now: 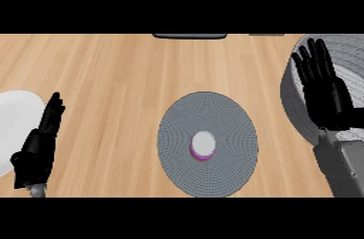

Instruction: Pick the can from the placemat and place it in the basket

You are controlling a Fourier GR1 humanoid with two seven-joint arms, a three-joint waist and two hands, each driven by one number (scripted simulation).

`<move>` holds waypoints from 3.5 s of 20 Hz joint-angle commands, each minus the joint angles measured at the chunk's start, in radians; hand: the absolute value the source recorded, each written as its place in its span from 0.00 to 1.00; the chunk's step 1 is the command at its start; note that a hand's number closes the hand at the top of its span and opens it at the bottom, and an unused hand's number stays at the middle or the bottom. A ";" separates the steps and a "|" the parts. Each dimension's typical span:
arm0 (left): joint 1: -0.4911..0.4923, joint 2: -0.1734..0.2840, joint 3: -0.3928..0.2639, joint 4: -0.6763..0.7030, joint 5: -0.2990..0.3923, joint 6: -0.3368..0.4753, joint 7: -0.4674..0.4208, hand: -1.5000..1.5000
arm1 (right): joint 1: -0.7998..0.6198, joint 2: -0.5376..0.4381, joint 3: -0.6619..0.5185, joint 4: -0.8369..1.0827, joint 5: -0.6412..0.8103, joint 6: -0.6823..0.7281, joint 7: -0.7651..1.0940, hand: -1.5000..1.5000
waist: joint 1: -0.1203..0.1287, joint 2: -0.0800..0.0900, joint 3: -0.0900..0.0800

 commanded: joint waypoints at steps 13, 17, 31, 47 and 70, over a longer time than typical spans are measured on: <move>-0.177 0.003 0.078 0.173 0.208 -0.229 0.159 0.50 | -0.243 0.187 0.527 -0.094 0.522 0.044 -0.140 0.00 | -0.008 -0.019 0.012; -0.197 -0.008 0.096 0.196 0.204 -0.229 0.170 0.50 | -0.306 0.309 0.600 -0.134 0.665 -0.117 0.131 0.00 | -0.010 -0.022 0.012; -0.192 0.001 0.134 0.273 0.221 -0.281 0.128 0.50 | -0.801 0.049 0.465 -0.214 0.737 0.333 1.079 0.00 | -0.027 -0.033 0.009; -0.240 -0.037 0.160 0.298 0.207 -0.314 0.142 0.50 | -0.679 -0.177 0.193 -0.394 0.068 0.701 1.283 0.00 | -0.032 -0.025 0.013; -0.251 -0.100 0.183 0.279 0.096 -0.334 0.193 0.50 | -0.098 0.152 0.360 -0.309 0.848 0.379 0.565 0.00 | 0.000 -0.015 0.014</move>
